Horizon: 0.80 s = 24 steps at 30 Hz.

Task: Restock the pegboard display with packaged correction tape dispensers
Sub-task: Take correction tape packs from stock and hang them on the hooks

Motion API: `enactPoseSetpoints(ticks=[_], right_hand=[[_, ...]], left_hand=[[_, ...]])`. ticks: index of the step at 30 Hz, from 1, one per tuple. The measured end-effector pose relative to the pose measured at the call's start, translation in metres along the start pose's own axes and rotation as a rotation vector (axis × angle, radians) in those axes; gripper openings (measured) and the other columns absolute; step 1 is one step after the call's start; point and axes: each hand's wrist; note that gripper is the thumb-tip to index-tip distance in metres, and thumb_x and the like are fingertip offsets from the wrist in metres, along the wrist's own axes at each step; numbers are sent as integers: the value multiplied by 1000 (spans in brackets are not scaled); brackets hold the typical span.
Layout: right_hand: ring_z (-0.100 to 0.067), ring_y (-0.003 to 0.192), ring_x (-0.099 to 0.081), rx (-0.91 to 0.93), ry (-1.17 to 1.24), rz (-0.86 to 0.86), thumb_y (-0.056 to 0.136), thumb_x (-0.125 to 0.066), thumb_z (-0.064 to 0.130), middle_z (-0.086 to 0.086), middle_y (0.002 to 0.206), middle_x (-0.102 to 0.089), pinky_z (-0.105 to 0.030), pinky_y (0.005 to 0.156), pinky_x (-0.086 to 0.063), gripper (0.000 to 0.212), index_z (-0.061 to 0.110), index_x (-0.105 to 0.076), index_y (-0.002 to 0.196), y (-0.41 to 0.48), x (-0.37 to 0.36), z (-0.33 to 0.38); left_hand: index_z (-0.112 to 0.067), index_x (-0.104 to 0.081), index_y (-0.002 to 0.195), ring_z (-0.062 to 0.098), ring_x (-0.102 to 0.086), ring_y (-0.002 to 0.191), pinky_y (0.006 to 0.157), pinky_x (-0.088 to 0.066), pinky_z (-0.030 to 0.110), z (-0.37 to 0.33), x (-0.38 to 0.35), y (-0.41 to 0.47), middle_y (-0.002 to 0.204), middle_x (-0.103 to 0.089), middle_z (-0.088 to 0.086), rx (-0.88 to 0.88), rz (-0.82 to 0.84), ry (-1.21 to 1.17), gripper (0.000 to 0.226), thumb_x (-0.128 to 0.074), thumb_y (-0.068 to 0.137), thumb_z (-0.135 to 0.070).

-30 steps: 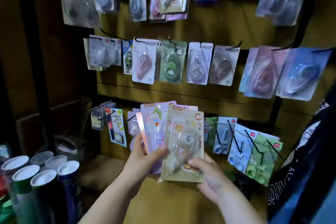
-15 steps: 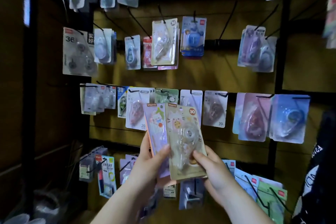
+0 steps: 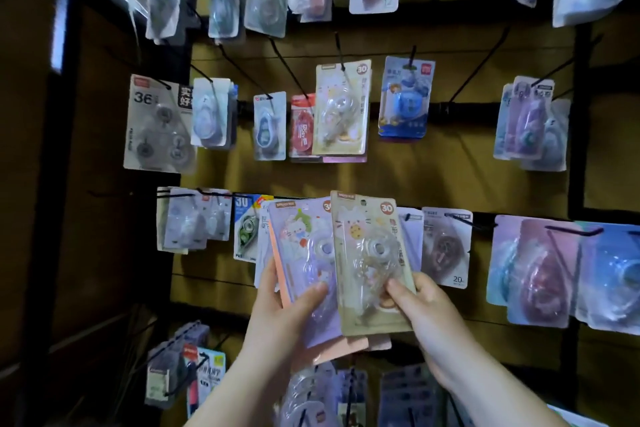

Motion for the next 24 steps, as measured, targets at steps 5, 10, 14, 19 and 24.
enactPoseSetpoints(ticks=[5,10,14,19,24], right_hand=[[-14,74,-58,-58,-22,75,92,-48,14,-3,78,-63,-24,69,-43,13,15,-57,83,-4,-6,-3],[-10,64,-58,-57,-11,104,92,-46,10,2,66,-63,-17,59,-45,17,15,-57,80,-13,-8,1],[-11,66,-62,-67,83,126,92,-44,10,2,68,-67,-17,61,-49,18,15,-58,83,-14,-12,14],[-7,59,-69,-177,313,178,94,-41,10,4,63,-73,-22,62,-55,20,15,-60,88,-11,-29,19],[-12,64,-71,-155,411,214,94,-40,10,1,70,-75,-33,73,-54,21,15,-60,93,-14,-39,25]], left_hand=[[-25,-51,121,32,-68,96,86,-51,54,1,19,-1,106,-71,6,47,42,-60,68,-69,57,-11],[-28,-53,118,25,-70,90,73,-56,42,-3,33,-15,100,-74,0,30,28,-27,65,-69,56,-16],[-30,-52,118,29,-65,101,93,-46,57,-16,38,-23,111,-69,2,-26,-39,31,76,-75,46,-27],[-33,-51,116,24,-66,101,90,-49,52,-30,42,-27,110,-69,-2,-83,-79,82,66,-70,54,-19],[-24,-43,129,25,-64,103,91,-50,46,-43,47,-25,117,-65,5,-109,-45,84,80,-69,54,-16]])
Point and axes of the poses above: each hand's wrist, its own y-axis towards the middle knuckle, its own x-axis out of the back of the hand, z = x × y
